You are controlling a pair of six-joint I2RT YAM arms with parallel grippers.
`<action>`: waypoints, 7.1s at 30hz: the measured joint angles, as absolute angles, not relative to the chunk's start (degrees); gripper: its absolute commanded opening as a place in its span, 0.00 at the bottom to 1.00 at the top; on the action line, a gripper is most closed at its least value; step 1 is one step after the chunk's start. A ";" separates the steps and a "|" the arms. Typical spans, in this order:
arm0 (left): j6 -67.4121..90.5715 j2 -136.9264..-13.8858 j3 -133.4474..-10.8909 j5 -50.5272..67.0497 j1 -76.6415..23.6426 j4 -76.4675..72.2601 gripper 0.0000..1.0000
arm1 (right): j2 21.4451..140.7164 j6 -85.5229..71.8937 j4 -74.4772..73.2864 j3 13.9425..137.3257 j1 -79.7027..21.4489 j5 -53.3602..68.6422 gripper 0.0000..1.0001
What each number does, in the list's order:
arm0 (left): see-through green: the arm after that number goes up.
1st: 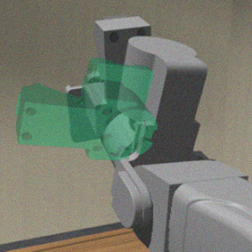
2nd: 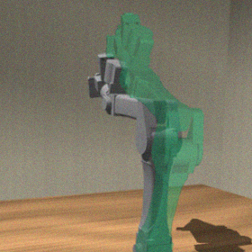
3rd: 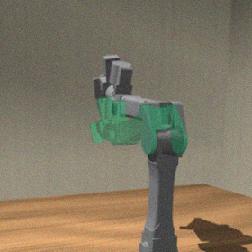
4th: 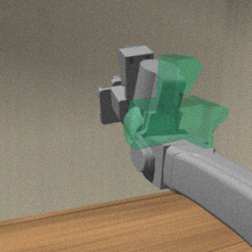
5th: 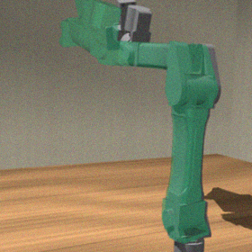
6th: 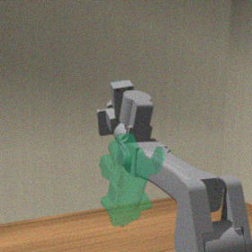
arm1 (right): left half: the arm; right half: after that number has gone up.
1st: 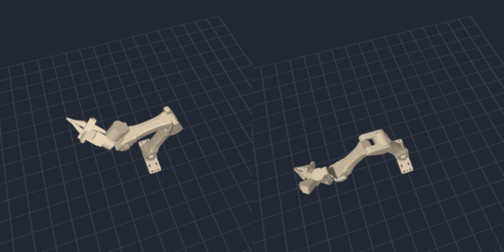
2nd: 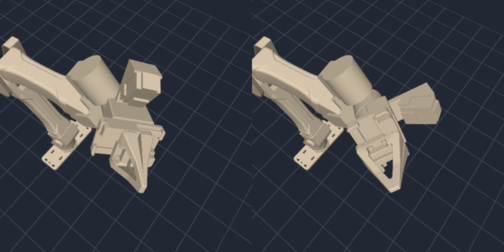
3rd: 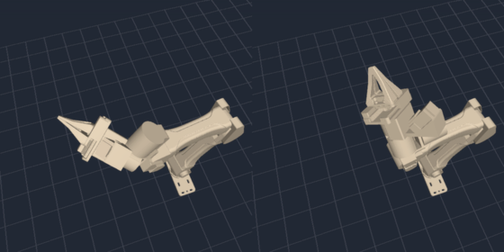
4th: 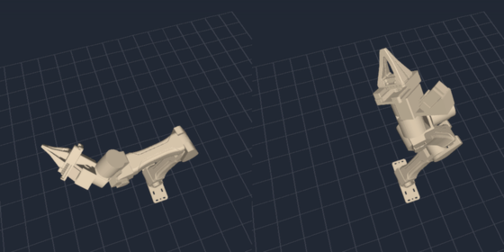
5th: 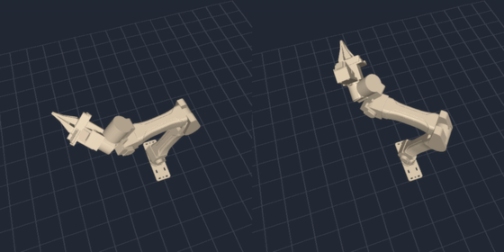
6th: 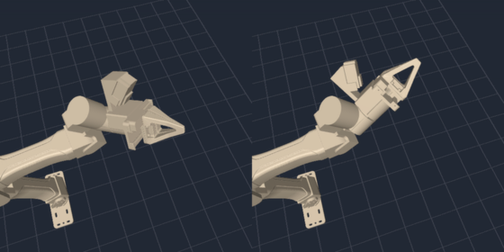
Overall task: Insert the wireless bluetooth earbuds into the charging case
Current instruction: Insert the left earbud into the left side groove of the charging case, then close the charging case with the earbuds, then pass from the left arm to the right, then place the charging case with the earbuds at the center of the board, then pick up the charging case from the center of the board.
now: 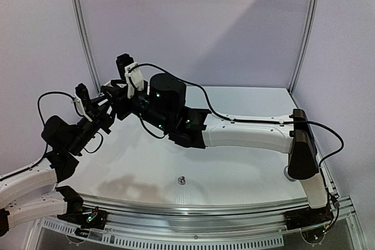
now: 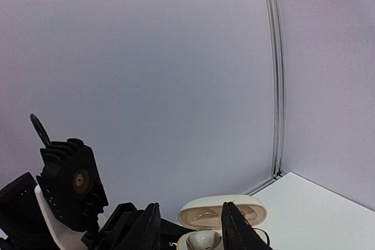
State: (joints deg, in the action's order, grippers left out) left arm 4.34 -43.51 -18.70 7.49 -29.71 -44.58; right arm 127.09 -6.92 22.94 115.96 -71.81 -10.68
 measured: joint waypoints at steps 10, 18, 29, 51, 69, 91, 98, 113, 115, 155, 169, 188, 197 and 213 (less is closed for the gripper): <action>5.76 -43.07 -19.38 8.60 -29.61 -42.61 0.00 | 124.81 -5.50 21.78 115.96 -71.22 -9.43 0.41; 0.58 -43.03 -19.90 16.19 -29.02 -38.85 0.00 | 118.76 -4.45 15.90 115.72 -70.32 -5.93 0.47; -37.82 -42.00 -23.27 30.98 -28.86 -26.11 0.00 | 110.45 -7.73 -4.01 117.89 -66.96 -5.63 0.51; -60.31 -43.13 -27.44 33.95 -28.86 -13.80 0.00 | 111.24 -8.54 -19.59 108.44 -68.25 7.57 0.59; 18.70 -49.23 -33.04 52.05 -27.97 -30.52 0.00 | 97.32 -9.61 -12.36 100.44 -61.84 21.82 0.75; 34.37 -49.04 -33.32 52.21 -27.86 -37.69 0.00 | 106.52 -15.18 -5.85 104.51 -62.54 34.81 0.14; 34.74 -48.80 -33.32 52.01 -27.86 -37.71 0.08 | 106.63 -15.20 -5.28 104.53 -62.57 35.09 0.00; 27.42 -45.93 -33.32 37.91 -27.86 -24.56 0.99 | 105.80 -20.14 -5.43 100.31 -58.35 33.17 0.00; 26.13 -45.36 -33.30 34.02 -27.86 -21.52 0.99 | 105.58 -22.92 -7.77 98.35 -54.43 32.53 0.00; 21.08 -43.46 -31.75 23.49 -27.70 -12.43 0.99 | 140.44 -33.32 -36.71 113.27 -32.64 38.24 0.59; 20.95 -42.37 -29.91 23.03 -27.62 -12.53 0.99 | 124.11 -28.05 -52.69 108.42 -32.42 10.55 0.95; 21.19 -39.57 -25.43 22.31 -27.33 -16.03 0.99 | 85.08 -46.87 -69.82 55.75 -26.89 -14.61 0.99; 20.86 -38.87 -25.43 21.85 -27.33 -16.10 0.99 | 82.89 -47.27 -55.57 44.97 -20.38 -7.55 0.99; 20.16 -38.89 -25.43 21.76 -27.33 -16.03 0.99 | 84.03 -42.48 -47.35 42.63 -19.31 -4.34 0.84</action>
